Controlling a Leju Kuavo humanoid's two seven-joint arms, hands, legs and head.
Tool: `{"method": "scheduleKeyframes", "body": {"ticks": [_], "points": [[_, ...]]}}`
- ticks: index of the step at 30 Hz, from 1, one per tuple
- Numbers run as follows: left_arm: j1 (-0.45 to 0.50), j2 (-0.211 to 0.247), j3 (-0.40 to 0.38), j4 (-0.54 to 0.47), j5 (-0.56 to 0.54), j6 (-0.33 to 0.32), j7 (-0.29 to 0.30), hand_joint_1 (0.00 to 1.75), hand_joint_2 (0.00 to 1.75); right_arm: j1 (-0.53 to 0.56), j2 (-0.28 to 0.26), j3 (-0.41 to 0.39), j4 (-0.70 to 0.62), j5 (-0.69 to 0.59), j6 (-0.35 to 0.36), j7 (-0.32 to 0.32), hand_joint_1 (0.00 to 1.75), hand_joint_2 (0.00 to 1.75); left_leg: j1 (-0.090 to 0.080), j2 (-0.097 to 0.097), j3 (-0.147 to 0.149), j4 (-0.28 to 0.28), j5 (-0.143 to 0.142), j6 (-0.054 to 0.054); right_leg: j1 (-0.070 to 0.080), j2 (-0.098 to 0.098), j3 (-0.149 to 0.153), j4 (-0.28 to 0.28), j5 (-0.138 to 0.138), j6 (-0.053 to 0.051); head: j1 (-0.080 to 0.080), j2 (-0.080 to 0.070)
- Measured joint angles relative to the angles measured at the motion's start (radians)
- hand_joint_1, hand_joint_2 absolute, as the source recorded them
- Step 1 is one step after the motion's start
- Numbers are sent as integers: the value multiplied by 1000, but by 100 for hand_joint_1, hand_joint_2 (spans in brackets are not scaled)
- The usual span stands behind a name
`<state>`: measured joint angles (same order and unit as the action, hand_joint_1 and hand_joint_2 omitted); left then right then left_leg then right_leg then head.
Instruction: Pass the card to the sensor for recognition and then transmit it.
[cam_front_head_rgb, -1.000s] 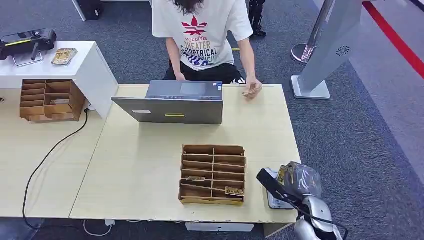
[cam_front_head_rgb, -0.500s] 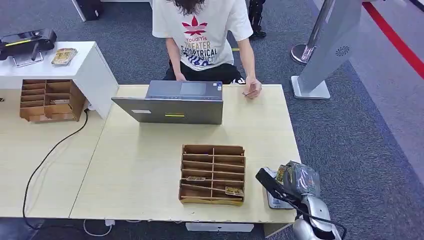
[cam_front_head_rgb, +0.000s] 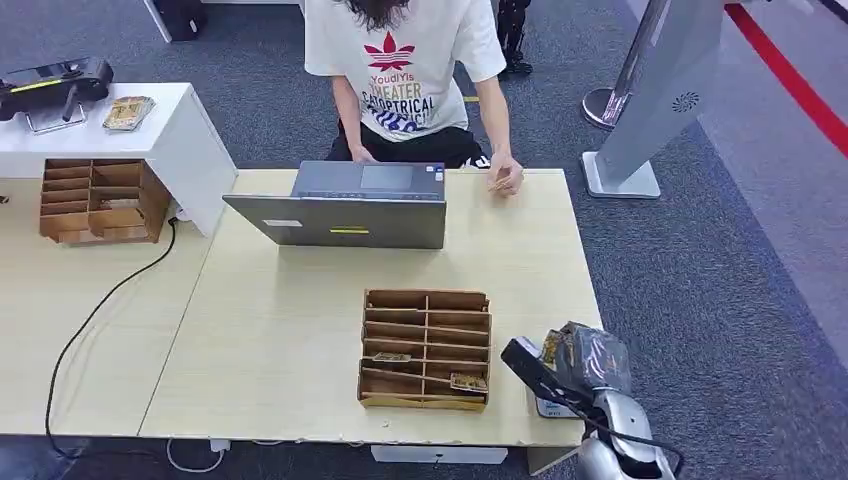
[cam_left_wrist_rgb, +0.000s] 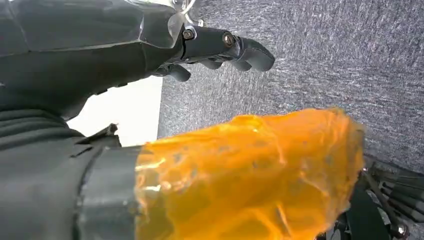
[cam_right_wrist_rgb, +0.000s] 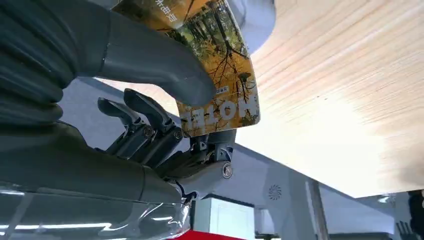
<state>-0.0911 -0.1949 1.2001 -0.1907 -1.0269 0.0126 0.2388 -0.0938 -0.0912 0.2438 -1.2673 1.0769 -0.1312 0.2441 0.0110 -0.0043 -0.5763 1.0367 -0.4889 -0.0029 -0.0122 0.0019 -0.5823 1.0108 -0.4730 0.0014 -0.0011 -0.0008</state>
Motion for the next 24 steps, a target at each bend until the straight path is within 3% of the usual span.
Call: {"method": "scheduleKeyframes", "body": {"ticks": [24], "points": [[0,-3,0,0,0,5,2,0,0,0,1,6,3,8,19,10,175,175,0,0,2,0,0,0,0,0,2,0,0,0,0,0]]}}
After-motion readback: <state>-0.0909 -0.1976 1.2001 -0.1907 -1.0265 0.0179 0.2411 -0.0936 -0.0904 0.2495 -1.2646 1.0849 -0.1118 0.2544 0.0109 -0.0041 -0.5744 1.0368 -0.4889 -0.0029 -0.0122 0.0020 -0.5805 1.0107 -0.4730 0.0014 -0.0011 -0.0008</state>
